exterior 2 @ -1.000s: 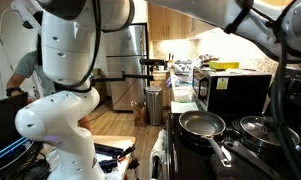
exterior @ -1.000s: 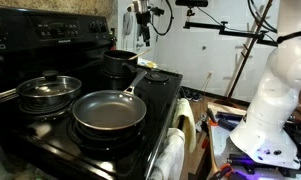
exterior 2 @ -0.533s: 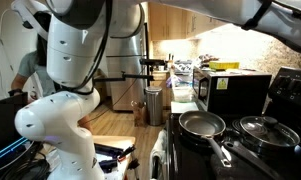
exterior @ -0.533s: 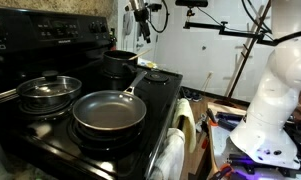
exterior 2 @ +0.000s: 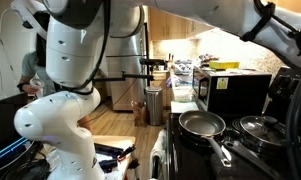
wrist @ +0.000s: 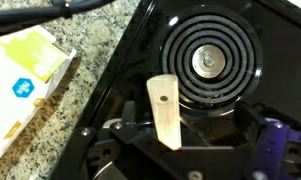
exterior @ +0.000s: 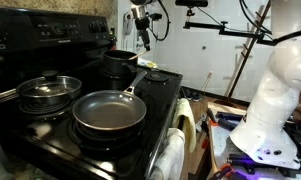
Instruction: Remove the wooden spoon from the pot on the right side of the stove and place it on the left side of the countertop
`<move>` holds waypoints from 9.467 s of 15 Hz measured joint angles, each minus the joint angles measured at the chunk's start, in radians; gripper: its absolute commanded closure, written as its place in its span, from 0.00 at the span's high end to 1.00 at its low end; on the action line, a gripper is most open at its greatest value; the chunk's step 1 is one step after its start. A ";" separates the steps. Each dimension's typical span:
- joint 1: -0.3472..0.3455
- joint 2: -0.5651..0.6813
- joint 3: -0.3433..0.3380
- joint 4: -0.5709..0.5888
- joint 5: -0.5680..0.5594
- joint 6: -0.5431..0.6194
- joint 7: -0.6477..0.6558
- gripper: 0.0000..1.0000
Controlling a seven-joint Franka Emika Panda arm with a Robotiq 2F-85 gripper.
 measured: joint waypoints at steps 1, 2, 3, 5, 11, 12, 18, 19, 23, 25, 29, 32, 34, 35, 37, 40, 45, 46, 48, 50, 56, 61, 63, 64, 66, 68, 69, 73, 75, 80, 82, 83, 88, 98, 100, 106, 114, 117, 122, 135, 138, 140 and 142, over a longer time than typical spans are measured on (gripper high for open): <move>0.000 -0.003 0.001 0.000 0.000 0.000 0.001 1.00; 0.000 -0.005 0.002 0.000 0.000 0.000 0.001 1.00; 0.000 -0.006 0.003 0.000 0.000 0.000 0.001 1.00; 0.000 -0.006 0.003 0.000 0.000 0.000 0.001 1.00; 0.000 0.002 0.004 0.006 -0.012 -0.005 0.001 1.00; -0.001 0.005 0.003 0.019 -0.013 -0.014 0.001 1.00; -0.006 0.013 -0.001 0.070 -0.024 -0.047 0.001 1.00; -0.007 0.017 -0.001 0.069 -0.023 -0.052 0.001 1.00; -0.014 0.038 0.000 0.047 -0.023 -0.055 0.003 1.00; -0.016 0.046 0.000 0.037 -0.022 -0.055 0.007 0.74; -0.021 0.055 0.000 0.038 -0.021 -0.055 0.017 0.47; -0.024 0.056 0.000 0.053 -0.021 -0.065 0.018 0.27; -0.026 0.056 0.000 0.061 -0.021 -0.065 0.020 0.14; -0.027 0.056 0.000 0.064 -0.021 -0.065 0.022 0.07; -0.027 0.055 0.000 0.066 -0.021 -0.065 0.029 0.07; -0.030 0.055 0.000 0.068 -0.021 -0.065 0.042 0.07; -0.058 0.037 -0.002 0.088 -0.011 -0.065 0.045 0.07; -0.067 0.027 -0.003 0.094 -0.006 -0.065 0.044 0.07; -0.084 0.000 -0.003 0.105 0.012 -0.070 0.036 0.07; -0.095 -0.031 -0.003 0.115 0.030 -0.090 0.022 0.07; -0.099 -0.131 -0.001 0.114 0.079 -0.135 -0.077 0.07; -0.092 -0.191 0.015 0.040 0.238 -0.135 -0.219 0.07; -0.089 -0.208 0.019 -0.010 0.279 -0.135 -0.294 0.07; -0.088 -0.216 0.019 -0.035 0.286 -0.135 -0.332 0.07; -0.086 -0.236 0.019 -0.087 0.286 -0.135 -0.407 0.07; -0.080 -0.266 0.017 -0.147 0.281 -0.120 -0.471 0.07; -0.075 -0.287 0.016 -0.182 0.274 -0.099 -0.493 0.07; -0.026 -0.406 0.016 -0.371 0.259 0.045 -0.521 0.30; -0.005 -0.475 0.016 -0.464 0.262 0.080 -0.518 0.30; 0.009 -0.528 0.004 -0.520 0.262 0.091 -0.518 0.07; 0.028 -0.527 0.001 -0.520 0.248 0.106 -0.535 0.07; 0.044 -0.524 0.003 -0.519 0.235 0.109 -0.552 0.07; 0.140 -0.486 0.048 -0.519 0.150 0.112 -0.616 0.07; 0.237 -0.435 0.139 -0.521 0.081 0.279 -0.745 0.30; 0.238 -0.434 0.143 -0.521 0.081 0.279 -0.746 0.30; 0.237 -0.434 0.142 -0.520 0.079 0.278 -0.746 0.07; 0.338 -0.334 0.257 -0.468 0.091 0.284 -0.750 0.07; 0.370 -0.276 0.304 -0.430 0.098 0.280 -0.750 0.07; 0.411 -0.204 0.380 -0.395 0.185 0.269 -0.747 0.07; 0.439 -0.151 0.434 -0.352 0.278 0.269 -0.736 0.07; 0.471 -0.096 0.449 -0.303 0.277 0.272 -0.729 0.07; 0.497 -0.043 0.463 -0.251 0.272 0.277 -0.725 0.07; 0.523 0.015 0.476 -0.192 0.265 0.279 -0.725 0.07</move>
